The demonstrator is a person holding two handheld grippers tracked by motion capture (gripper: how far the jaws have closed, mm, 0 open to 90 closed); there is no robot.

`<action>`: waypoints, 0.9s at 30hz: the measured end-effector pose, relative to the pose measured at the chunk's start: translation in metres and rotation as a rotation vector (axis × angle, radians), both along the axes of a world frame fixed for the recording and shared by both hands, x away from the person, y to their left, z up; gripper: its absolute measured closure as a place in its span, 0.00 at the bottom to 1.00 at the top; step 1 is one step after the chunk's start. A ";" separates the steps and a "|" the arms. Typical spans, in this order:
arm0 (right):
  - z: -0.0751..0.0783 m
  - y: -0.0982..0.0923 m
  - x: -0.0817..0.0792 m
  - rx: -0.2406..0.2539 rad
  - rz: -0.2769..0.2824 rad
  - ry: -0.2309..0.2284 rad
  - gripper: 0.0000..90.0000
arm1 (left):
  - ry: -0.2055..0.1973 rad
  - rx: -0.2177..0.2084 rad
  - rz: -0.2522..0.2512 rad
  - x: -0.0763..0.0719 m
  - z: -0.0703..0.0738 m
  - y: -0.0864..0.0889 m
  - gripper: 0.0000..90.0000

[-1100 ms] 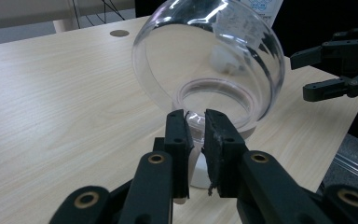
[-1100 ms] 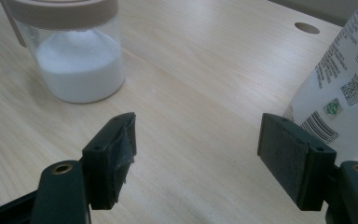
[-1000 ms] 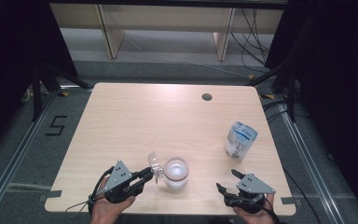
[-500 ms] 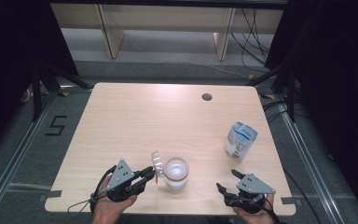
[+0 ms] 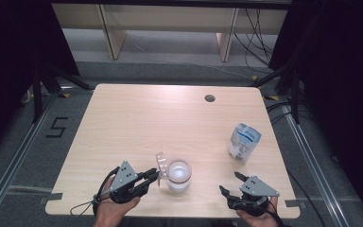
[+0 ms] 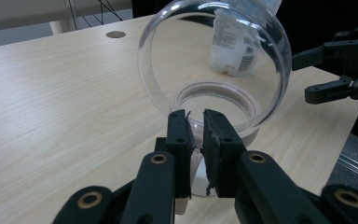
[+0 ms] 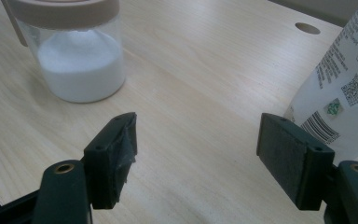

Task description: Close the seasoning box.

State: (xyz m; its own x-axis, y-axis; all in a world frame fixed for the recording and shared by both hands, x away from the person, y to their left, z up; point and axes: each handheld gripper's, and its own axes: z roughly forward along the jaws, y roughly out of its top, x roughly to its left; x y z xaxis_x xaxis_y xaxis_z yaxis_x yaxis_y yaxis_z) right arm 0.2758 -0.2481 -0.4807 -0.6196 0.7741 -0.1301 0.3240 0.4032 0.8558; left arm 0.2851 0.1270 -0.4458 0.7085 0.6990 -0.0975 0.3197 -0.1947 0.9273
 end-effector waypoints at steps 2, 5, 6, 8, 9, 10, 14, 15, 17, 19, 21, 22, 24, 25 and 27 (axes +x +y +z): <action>0.000 0.000 0.000 -0.002 0.003 0.000 0.33 | -0.002 0.011 0.000 0.001 0.000 -0.001 0.89; 0.000 0.001 0.000 -0.001 0.003 0.000 0.33 | -0.002 0.013 0.000 0.001 0.000 -0.001 0.89; 0.000 0.000 0.000 -0.003 0.004 0.000 0.33 | -0.006 0.006 -0.008 0.002 0.000 -0.002 0.89; 0.000 0.001 0.000 -0.002 0.001 0.003 0.33 | -0.006 0.007 -0.010 0.002 0.000 -0.002 0.89; 0.000 0.001 0.000 -0.001 0.002 0.003 0.33 | -0.005 0.009 -0.008 0.002 0.000 -0.002 0.89; 0.000 0.001 0.000 -0.001 0.002 0.003 0.33 | -0.004 0.013 -0.004 0.002 0.000 -0.003 0.89; 0.000 0.001 0.000 0.000 0.004 0.004 0.33 | 0.003 -0.001 -0.005 0.002 -0.001 -0.004 0.88; 0.000 0.001 0.000 -0.003 0.005 0.002 0.33 | -0.005 0.007 -0.013 0.003 -0.001 -0.004 0.88; 0.000 0.001 0.000 -0.003 0.005 0.002 0.33 | -0.003 0.013 -0.009 0.002 -0.001 -0.004 0.88; -0.001 0.001 0.000 -0.006 0.005 -0.001 0.33 | -0.002 0.015 -0.009 0.003 -0.001 -0.004 0.87; -0.001 0.001 0.000 -0.007 0.006 -0.001 0.33 | -0.002 0.013 -0.009 0.003 -0.002 -0.004 0.86; -0.001 0.001 0.000 -0.002 0.005 0.008 0.33 | -0.001 0.012 -0.009 0.003 -0.001 -0.004 0.86; -0.001 0.001 0.000 -0.001 0.003 0.010 0.33 | 0.000 0.004 -0.024 0.003 -0.002 -0.004 0.84; -0.001 0.001 0.000 -0.005 0.005 -0.002 0.33 | 0.002 0.010 -0.028 0.002 -0.002 -0.003 0.82; 0.000 0.001 0.000 0.003 0.009 0.003 0.33 | 0.032 0.007 -0.023 0.001 -0.003 0.000 0.75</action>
State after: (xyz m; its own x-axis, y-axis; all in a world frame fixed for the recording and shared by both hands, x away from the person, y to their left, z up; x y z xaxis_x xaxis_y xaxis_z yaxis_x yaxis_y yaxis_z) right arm 0.2754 -0.2468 -0.4812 -0.6269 0.7689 -0.1259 0.3233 0.4037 0.8558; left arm 0.2856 0.1272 -0.4487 0.7211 0.6831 -0.1154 0.3441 -0.2086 0.9155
